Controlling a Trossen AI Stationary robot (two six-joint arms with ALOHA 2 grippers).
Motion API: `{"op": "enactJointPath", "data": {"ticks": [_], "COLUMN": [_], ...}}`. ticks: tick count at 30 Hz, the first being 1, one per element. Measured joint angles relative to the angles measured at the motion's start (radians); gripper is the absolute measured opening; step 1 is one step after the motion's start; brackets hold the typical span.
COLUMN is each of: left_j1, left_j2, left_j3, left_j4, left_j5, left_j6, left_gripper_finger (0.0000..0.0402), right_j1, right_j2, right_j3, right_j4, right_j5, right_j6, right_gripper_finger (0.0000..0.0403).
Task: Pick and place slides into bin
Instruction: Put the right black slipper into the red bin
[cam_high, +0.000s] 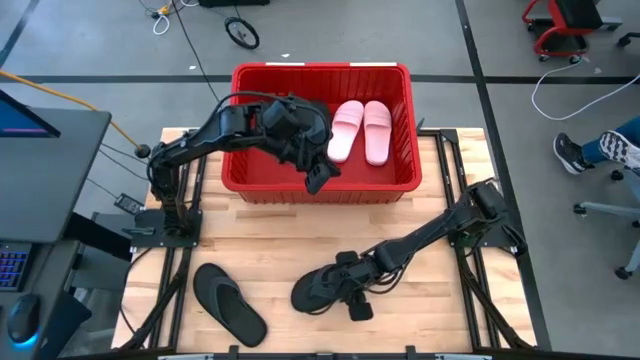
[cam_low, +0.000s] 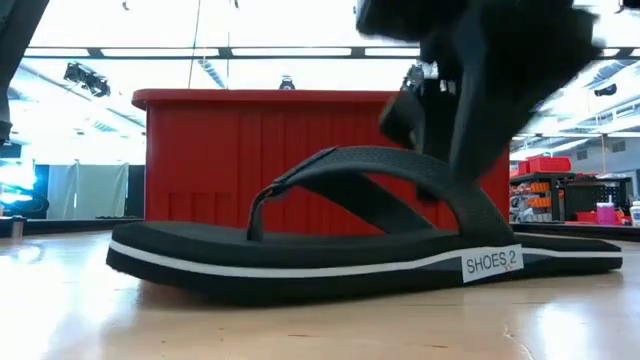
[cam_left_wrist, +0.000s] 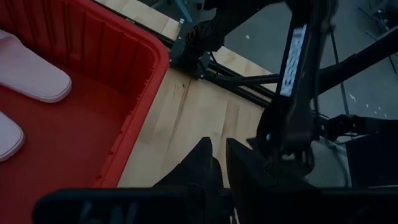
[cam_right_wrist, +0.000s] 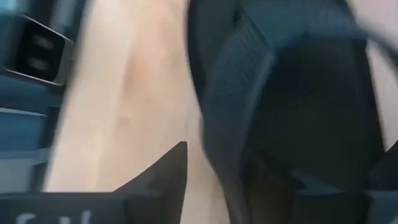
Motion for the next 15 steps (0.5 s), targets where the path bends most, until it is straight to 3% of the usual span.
{"op": "enactJointPath", "data": {"ticks": [5, 10, 15], "left_j1": [0.0, -0.001, -0.009], "left_j2": [0.0, 0.0, -0.004], "left_j3": [0.0, 0.0, -0.001], "left_j4": [0.011, 0.012, 0.01], "left_j5": [0.0, 0.0, -0.001], "left_j6": [0.0, 0.0, 0.0], "left_gripper_finger": [0.0057, 0.0058, 0.0046], "right_j1": [0.0, 0.0, 0.002], "right_j2": [0.049, 0.041, -0.031], "right_j3": [-0.001, -0.001, -0.002], "right_j4": [0.008, 0.002, -0.046], "right_j5": [0.02, 0.059, 0.124], "right_j6": [0.046, 0.097, 0.163], "right_gripper_finger": [0.0104, 0.0016, 0.0018]}}
